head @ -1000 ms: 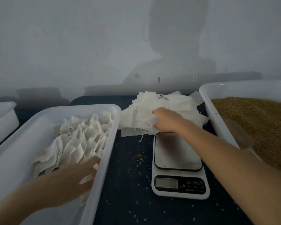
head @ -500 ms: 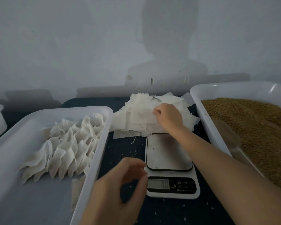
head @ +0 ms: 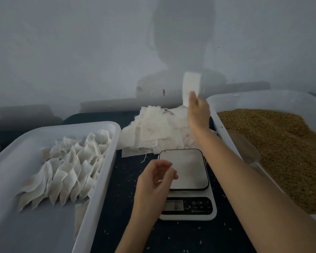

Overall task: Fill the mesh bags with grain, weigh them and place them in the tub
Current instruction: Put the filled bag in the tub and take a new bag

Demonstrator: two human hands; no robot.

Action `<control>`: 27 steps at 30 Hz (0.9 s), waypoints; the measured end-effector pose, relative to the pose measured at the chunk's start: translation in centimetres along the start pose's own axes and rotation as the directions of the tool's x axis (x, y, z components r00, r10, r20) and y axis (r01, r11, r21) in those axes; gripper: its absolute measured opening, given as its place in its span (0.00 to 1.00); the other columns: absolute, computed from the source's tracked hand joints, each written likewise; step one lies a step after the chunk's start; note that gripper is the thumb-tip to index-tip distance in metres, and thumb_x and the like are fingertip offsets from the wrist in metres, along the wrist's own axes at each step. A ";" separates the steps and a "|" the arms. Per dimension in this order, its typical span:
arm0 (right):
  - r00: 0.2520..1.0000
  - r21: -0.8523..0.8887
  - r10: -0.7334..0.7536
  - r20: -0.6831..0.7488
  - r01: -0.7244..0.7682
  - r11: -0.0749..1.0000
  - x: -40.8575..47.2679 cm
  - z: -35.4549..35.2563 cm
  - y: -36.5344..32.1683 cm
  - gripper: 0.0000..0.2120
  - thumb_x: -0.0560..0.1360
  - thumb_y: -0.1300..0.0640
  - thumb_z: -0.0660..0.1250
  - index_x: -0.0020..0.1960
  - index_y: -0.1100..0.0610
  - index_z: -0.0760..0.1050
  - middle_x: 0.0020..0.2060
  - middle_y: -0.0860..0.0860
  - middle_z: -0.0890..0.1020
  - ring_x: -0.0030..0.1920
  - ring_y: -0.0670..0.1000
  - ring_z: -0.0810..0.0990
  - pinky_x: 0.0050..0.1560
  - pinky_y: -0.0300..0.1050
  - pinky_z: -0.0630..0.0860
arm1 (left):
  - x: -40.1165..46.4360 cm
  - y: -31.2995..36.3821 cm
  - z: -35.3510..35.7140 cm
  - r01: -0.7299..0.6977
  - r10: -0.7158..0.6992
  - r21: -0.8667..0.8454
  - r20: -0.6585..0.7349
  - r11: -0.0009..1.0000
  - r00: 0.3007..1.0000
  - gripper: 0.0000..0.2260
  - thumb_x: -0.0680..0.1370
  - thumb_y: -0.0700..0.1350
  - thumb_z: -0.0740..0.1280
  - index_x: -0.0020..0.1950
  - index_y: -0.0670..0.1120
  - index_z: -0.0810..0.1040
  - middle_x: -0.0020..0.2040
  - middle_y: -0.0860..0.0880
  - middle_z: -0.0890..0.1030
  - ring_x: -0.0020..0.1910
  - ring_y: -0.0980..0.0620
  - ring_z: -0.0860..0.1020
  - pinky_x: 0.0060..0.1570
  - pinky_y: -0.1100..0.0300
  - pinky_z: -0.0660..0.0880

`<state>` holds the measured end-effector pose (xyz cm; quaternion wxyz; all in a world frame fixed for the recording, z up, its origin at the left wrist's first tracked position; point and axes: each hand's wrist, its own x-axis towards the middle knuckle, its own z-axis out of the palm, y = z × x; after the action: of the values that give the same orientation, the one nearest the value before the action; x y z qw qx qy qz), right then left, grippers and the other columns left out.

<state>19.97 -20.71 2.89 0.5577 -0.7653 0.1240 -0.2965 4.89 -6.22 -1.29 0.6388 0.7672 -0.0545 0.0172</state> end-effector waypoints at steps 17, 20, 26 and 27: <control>0.830 0.434 0.385 0.405 -0.545 0.717 -16.3 -11.0 0.6 0.16 0.70 0.45 0.65 0.49 0.52 0.84 0.45 0.52 0.86 0.47 0.50 0.84 0.45 0.44 0.78 | -2.6 0.9 3.6 0.111 -0.087 -0.404 0.078 0.908 0.993 0.14 0.71 0.54 0.68 0.36 0.43 0.81 0.28 0.47 0.74 0.29 0.54 0.72 0.31 0.64 0.71; 0.913 0.437 0.285 0.293 -0.393 0.809 -17.5 -11.2 0.4 0.23 0.69 0.45 0.65 0.63 0.38 0.68 0.49 0.38 0.81 0.48 0.38 0.81 0.40 0.31 0.77 | -2.6 0.6 3.0 0.078 -0.099 -0.364 -0.037 0.928 0.994 0.15 0.70 0.55 0.69 0.33 0.43 0.78 0.27 0.48 0.72 0.28 0.54 0.70 0.29 0.64 0.69; 0.930 -0.125 -0.198 0.309 0.246 0.961 -18.9 -11.2 0.1 0.23 0.70 0.44 0.67 0.64 0.47 0.73 0.60 0.42 0.71 0.60 0.40 0.72 0.55 0.31 0.71 | -2.6 0.7 2.2 -0.027 0.009 -0.177 -0.106 0.984 0.994 0.20 0.67 0.59 0.69 0.33 0.42 0.75 0.28 0.42 0.73 0.27 0.51 0.67 0.27 0.62 0.66; 0.917 -0.147 -0.174 0.358 0.240 0.960 -18.8 -11.2 0.0 0.20 0.70 0.44 0.65 0.60 0.47 0.76 0.57 0.39 0.73 0.58 0.41 0.73 0.55 0.31 0.71 | -2.7 0.8 2.3 -0.053 0.039 -0.131 -0.112 0.990 0.993 0.21 0.66 0.60 0.68 0.33 0.41 0.74 0.28 0.40 0.73 0.27 0.50 0.67 0.27 0.62 0.66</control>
<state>-1.59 -19.64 -0.84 0.4612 -0.8631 -0.0291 -0.2037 2.05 -8.41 -1.22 0.6902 0.7192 -0.0383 0.0700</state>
